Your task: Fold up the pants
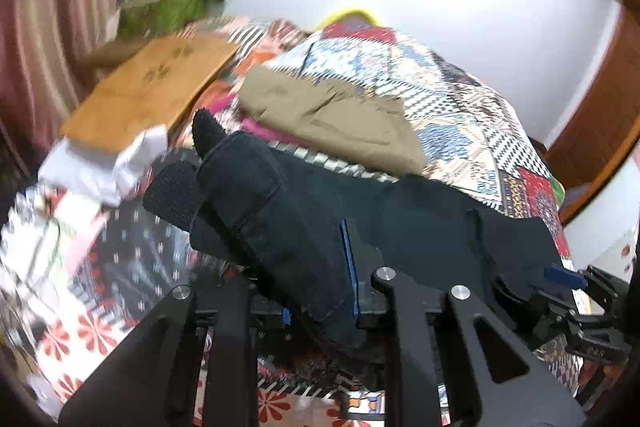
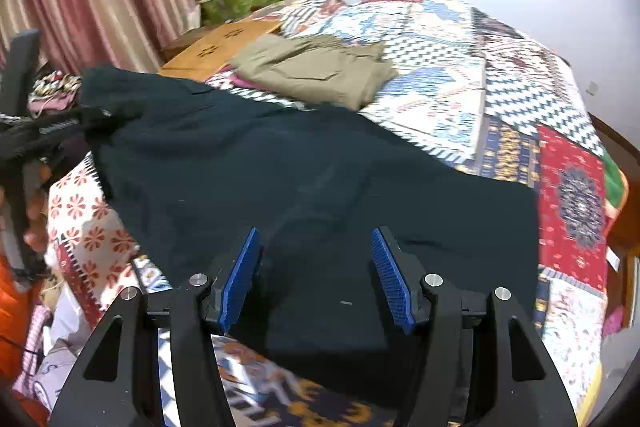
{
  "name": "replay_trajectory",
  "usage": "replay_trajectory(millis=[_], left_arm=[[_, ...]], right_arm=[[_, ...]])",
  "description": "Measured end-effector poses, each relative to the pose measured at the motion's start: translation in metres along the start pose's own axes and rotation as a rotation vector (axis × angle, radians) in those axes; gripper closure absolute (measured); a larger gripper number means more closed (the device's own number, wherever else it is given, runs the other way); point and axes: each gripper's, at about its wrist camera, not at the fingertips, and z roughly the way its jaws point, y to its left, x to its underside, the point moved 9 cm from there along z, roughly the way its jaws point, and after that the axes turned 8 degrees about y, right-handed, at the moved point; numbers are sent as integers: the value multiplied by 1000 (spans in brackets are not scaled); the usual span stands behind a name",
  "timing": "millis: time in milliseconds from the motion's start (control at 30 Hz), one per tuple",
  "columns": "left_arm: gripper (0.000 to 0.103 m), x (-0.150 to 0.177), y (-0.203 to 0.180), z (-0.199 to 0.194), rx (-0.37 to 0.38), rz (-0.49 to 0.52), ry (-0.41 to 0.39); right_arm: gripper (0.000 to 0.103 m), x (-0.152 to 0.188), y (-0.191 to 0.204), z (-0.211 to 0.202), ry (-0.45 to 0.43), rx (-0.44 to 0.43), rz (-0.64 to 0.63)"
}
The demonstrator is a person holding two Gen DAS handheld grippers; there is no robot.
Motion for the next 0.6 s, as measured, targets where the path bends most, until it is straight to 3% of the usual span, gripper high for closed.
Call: replay_trajectory(millis=[100,300,467,600], left_arm=[[83,-11,-21,-12,1,57,-26],[83,-38,-73,-32,28,172,-81],[83,-51,-119,-45,50,253,-119],[83,-52,-146,-48,81,292,-125]], right_arm=[[47,8,-13,5,21,20,29],[47,18,-13,19,54,-25,57],[47,13,-5,-8,16,-160,84],[47,7,-18,-33,-51,-133,91]])
